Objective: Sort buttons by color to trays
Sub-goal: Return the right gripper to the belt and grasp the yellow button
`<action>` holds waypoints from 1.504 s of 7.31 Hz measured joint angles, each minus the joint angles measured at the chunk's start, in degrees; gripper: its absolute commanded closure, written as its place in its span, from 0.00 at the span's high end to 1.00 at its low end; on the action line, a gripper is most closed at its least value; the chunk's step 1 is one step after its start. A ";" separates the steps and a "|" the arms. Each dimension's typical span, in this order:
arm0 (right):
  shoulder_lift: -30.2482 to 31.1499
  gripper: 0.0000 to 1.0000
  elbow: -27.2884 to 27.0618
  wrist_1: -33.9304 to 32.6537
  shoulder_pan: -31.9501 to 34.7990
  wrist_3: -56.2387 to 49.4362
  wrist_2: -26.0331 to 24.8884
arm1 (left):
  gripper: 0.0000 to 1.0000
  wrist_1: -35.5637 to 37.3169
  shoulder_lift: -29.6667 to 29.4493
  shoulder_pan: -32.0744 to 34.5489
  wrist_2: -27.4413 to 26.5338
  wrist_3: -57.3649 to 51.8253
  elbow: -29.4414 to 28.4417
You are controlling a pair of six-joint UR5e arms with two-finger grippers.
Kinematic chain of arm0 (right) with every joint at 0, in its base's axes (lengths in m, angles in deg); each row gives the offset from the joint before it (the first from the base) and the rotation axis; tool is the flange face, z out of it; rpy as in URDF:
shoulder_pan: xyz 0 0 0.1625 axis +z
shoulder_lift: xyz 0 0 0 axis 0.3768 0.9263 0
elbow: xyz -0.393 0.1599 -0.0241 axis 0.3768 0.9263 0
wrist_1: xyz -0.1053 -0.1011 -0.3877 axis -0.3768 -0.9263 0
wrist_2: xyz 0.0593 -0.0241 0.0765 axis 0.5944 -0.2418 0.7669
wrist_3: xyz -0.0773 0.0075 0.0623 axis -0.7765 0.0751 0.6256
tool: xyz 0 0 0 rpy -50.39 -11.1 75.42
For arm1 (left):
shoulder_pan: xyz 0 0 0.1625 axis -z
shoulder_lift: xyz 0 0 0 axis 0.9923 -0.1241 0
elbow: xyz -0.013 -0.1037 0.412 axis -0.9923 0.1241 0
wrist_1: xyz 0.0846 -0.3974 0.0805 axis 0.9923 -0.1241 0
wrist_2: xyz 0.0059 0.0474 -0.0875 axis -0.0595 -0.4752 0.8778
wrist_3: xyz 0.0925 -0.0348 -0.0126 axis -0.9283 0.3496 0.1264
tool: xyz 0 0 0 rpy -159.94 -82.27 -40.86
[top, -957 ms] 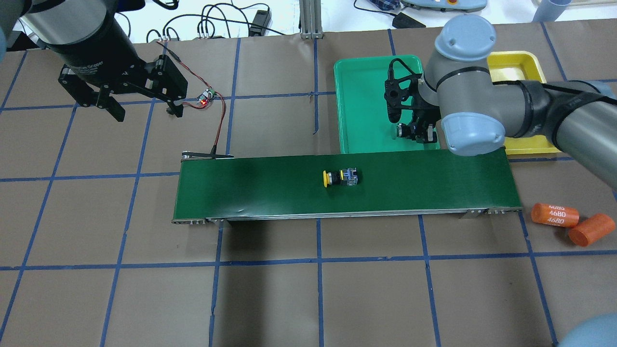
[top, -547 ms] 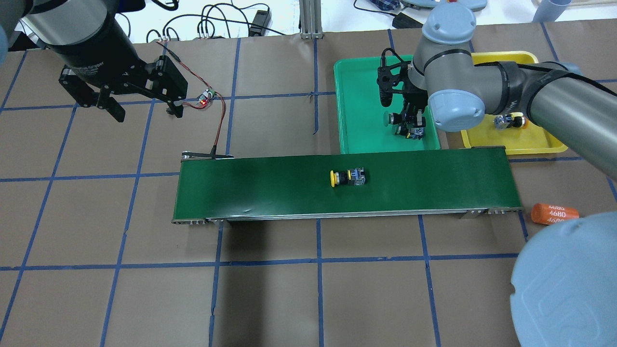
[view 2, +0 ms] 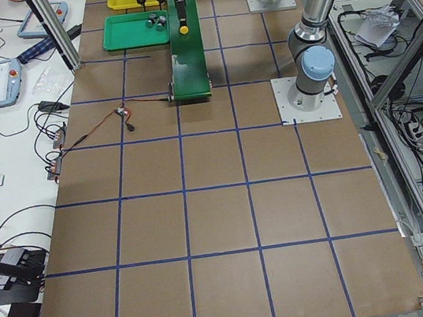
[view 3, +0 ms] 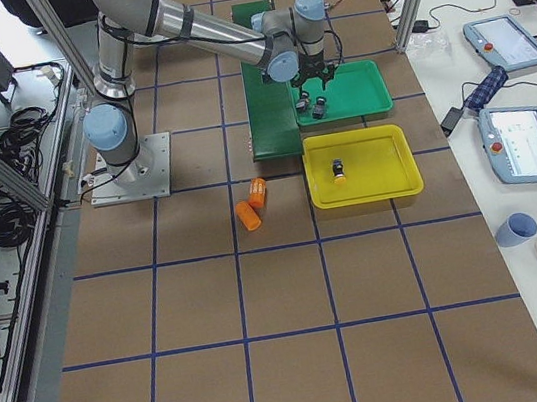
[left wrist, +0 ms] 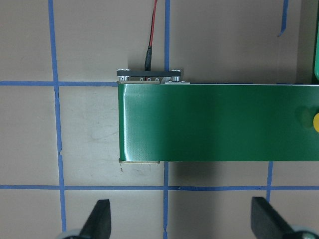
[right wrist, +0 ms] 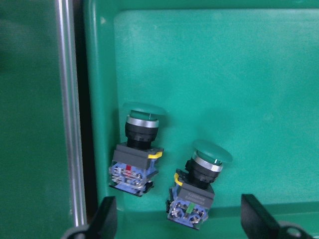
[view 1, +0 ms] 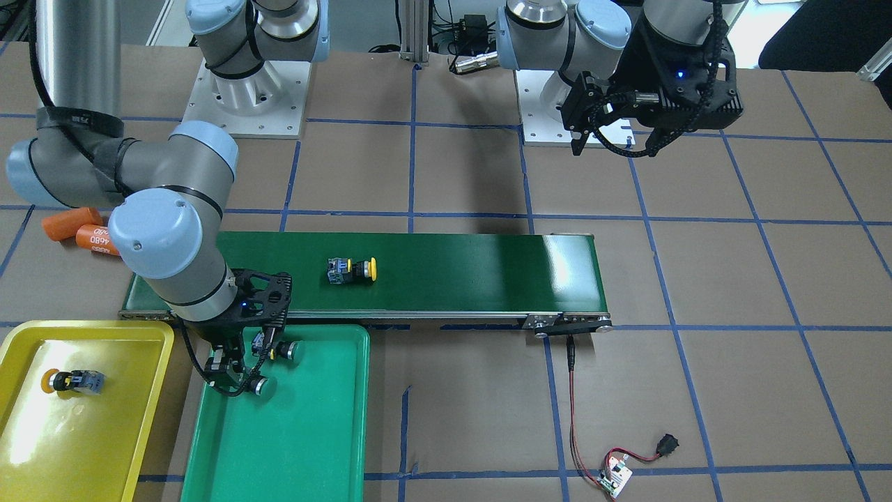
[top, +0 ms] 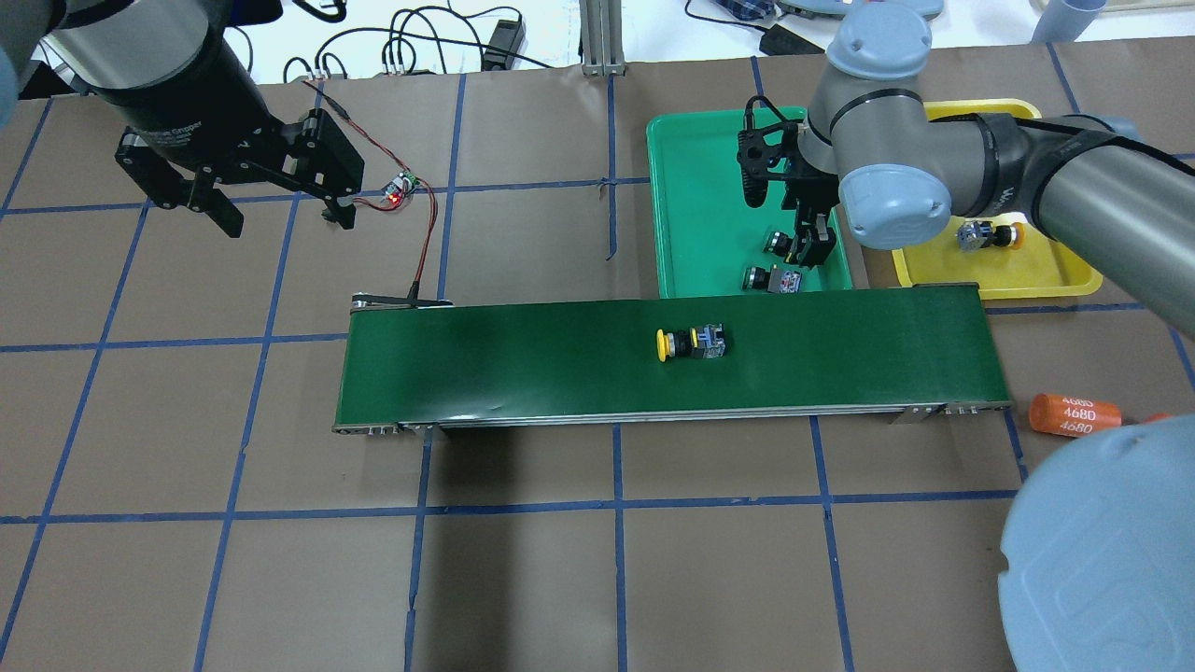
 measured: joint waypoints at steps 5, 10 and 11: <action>15.47 1.00 -17.38 2.64 -0.13 -4.64 -0.69 | 1.00 0.00 0.11 0.00 -0.04 -0.27 0.39; 16.34 1.00 -20.96 -0.29 0.15 -2.07 -0.27 | 1.00 0.02 0.10 0.00 -0.60 -0.33 0.41; 16.37 1.00 -20.98 -0.49 0.17 -1.87 -0.23 | 1.00 0.01 0.09 0.00 -0.66 -0.24 0.44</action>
